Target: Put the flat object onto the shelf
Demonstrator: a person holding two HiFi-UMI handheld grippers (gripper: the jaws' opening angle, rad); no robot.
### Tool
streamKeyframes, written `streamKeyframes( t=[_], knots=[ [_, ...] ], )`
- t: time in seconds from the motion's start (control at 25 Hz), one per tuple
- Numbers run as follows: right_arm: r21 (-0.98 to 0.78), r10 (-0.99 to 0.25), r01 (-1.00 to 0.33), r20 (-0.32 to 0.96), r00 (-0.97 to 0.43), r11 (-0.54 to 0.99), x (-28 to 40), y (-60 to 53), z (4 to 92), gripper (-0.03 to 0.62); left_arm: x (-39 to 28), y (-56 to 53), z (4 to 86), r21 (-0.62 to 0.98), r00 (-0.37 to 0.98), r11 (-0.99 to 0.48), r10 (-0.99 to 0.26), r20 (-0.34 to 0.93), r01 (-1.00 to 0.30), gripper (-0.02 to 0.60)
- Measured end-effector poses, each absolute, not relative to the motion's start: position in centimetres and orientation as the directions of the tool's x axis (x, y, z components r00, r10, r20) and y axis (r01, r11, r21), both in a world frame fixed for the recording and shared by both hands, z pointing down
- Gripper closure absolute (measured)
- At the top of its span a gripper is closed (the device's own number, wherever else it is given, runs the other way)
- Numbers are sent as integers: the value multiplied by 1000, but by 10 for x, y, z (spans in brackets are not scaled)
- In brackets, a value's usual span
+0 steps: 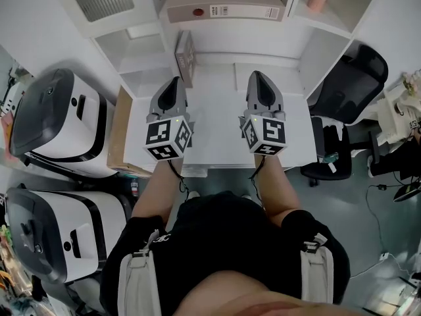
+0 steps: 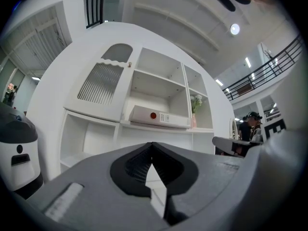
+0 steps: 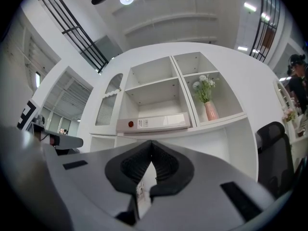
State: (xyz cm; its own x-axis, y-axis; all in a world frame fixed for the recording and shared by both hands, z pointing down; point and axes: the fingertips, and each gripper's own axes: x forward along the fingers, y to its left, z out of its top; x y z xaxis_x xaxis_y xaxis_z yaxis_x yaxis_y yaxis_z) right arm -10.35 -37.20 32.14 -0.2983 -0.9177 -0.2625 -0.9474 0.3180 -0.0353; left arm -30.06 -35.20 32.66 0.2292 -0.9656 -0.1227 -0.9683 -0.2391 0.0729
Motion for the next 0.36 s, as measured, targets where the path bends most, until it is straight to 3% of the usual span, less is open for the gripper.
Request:
streamKeyframes(
  t=[0.36],
  knots=[
    [-37, -914, -942, -254, -315, 335, -105, -367, 323, 592, -291, -343, 324, 80, 250, -260, -961, -118, -962, 565]
  ],
)
